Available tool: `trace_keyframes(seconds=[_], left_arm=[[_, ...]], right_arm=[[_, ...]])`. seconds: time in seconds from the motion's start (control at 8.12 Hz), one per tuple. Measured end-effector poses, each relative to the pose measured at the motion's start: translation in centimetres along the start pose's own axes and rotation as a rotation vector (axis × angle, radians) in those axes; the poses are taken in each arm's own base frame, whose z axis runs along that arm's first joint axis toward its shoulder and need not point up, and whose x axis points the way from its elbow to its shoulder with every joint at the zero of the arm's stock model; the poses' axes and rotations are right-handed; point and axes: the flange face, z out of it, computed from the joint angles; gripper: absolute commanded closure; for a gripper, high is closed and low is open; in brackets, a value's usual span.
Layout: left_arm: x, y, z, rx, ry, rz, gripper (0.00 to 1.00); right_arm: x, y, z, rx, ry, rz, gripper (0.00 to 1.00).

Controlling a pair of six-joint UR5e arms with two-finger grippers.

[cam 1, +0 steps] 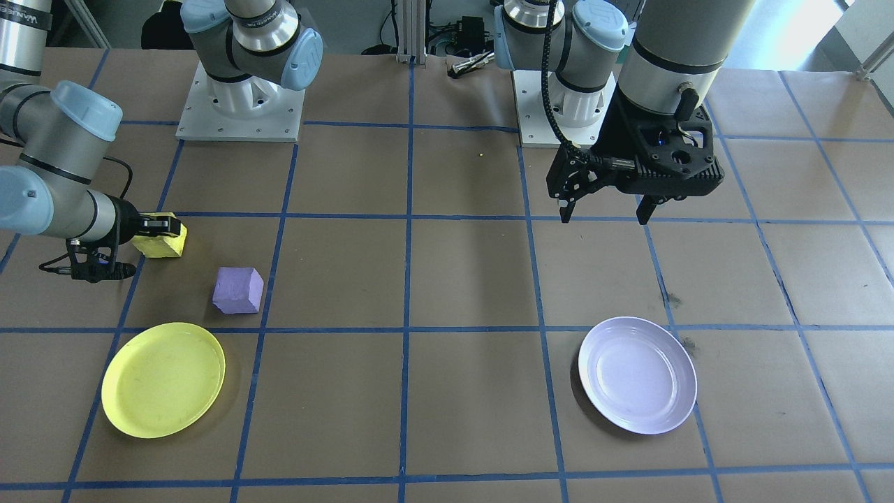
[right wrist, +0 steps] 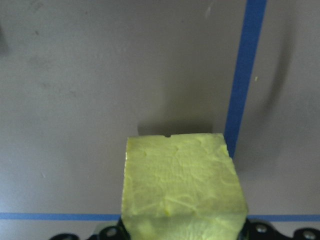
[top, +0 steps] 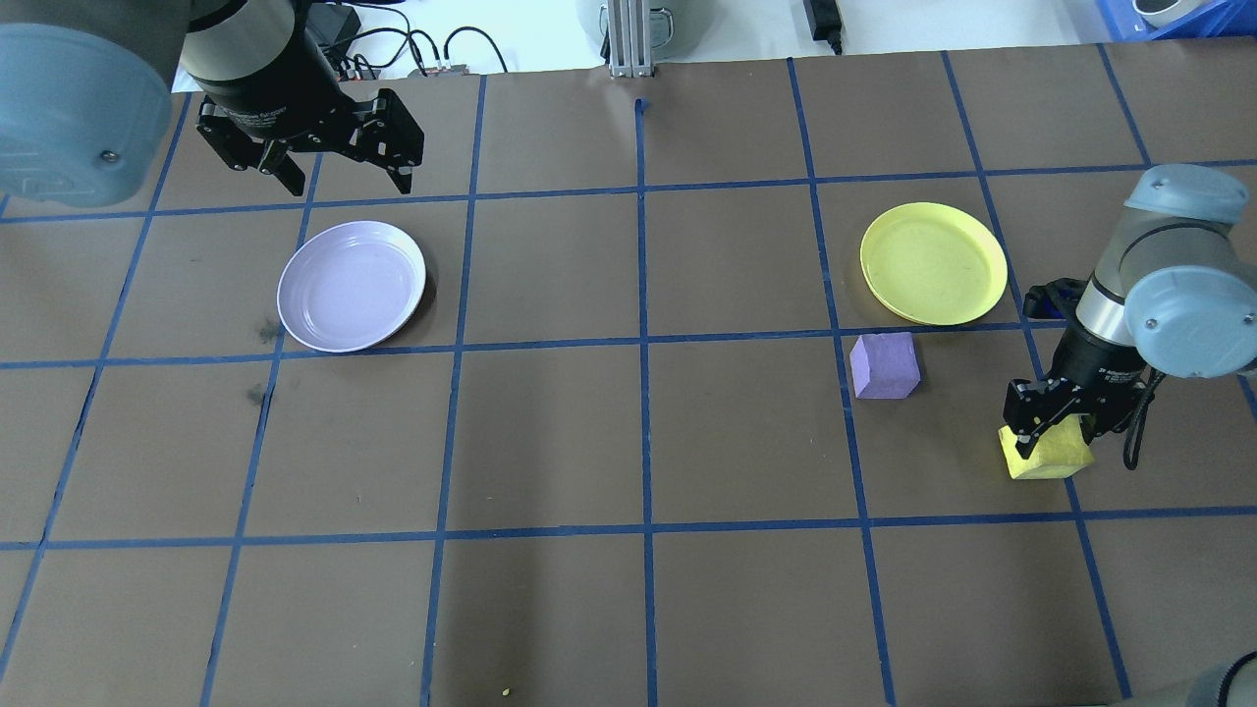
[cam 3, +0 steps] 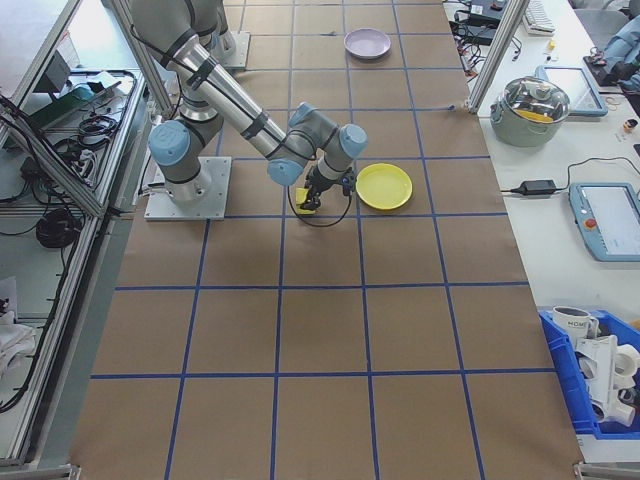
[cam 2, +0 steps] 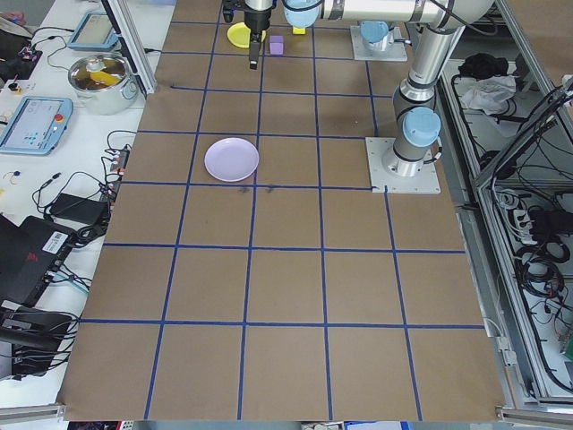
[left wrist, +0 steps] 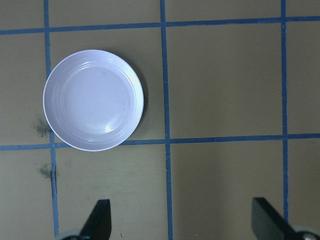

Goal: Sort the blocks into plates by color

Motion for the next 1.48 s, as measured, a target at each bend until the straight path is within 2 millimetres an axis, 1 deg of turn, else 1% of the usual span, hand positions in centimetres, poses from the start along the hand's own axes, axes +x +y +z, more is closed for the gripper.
trace_keyframes(seconds=[0.12, 0.25, 0.37, 0.49, 0.62, 0.74, 0.86, 0.98, 1.11, 1.23, 1.35, 1.48], left_arm=[[0.0, 0.0, 0.0, 0.0, -0.001, 0.001, 0.0], [-0.1, 0.0, 0.0, 0.0, -0.001, 0.0, 0.0], [-0.1, 0.0, 0.0, 0.0, -0.001, 0.001, 0.0], [-0.1, 0.0, 0.0, 0.0, -0.002, 0.001, 0.0], [-0.1, 0.0, 0.0, 0.0, -0.002, 0.001, 0.0], [-0.1, 0.0, 0.0, -0.001, -0.002, 0.003, 0.0], [-0.1, 0.0, 0.1, -0.001, -0.002, 0.003, 0.0], [-0.2, 0.0, 0.1, -0.002, -0.002, 0.003, 0.0], [-0.2, 0.0, 0.1, -0.003, -0.002, 0.003, 0.0], [-0.2, 0.0, 0.1, -0.003, -0.002, 0.003, 0.0], [-0.2, 0.0, 0.0, -0.002, -0.002, 0.002, 0.0], [-0.2, 0.0, 0.1, -0.002, -0.002, 0.002, 0.0]], right_arm=[[0.3, -0.4, -2.1, 0.013, 0.001, 0.01, 0.51], [0.6, -1.2, -5.2, 0.035, -0.011, 0.025, 0.5], [0.3, -2.4, -8.3, 0.069, -0.023, 0.036, 0.49], [-0.9, -4.1, -11.0, 0.106, -0.016, 0.033, 0.47], [-2.7, -6.1, -13.0, 0.137, 0.003, 0.029, 0.47], [-4.1, -8.3, -14.4, 0.158, 0.019, 0.025, 0.47], [-4.8, -10.5, -14.5, 0.166, 0.029, 0.024, 0.47], [-5.2, -12.2, -14.2, 0.183, 0.039, 0.023, 0.45], [-6.2, -13.5, -13.6, 0.191, 0.049, 0.01, 0.45], [-7.2, -14.6, -12.7, 0.191, 0.059, -0.005, 0.42], [-7.7, -15.5, -12.0, 0.188, 0.063, -0.016, 0.19], [-7.9, -16.2, -11.5, 0.197, 0.066, -0.019, 0.13]])
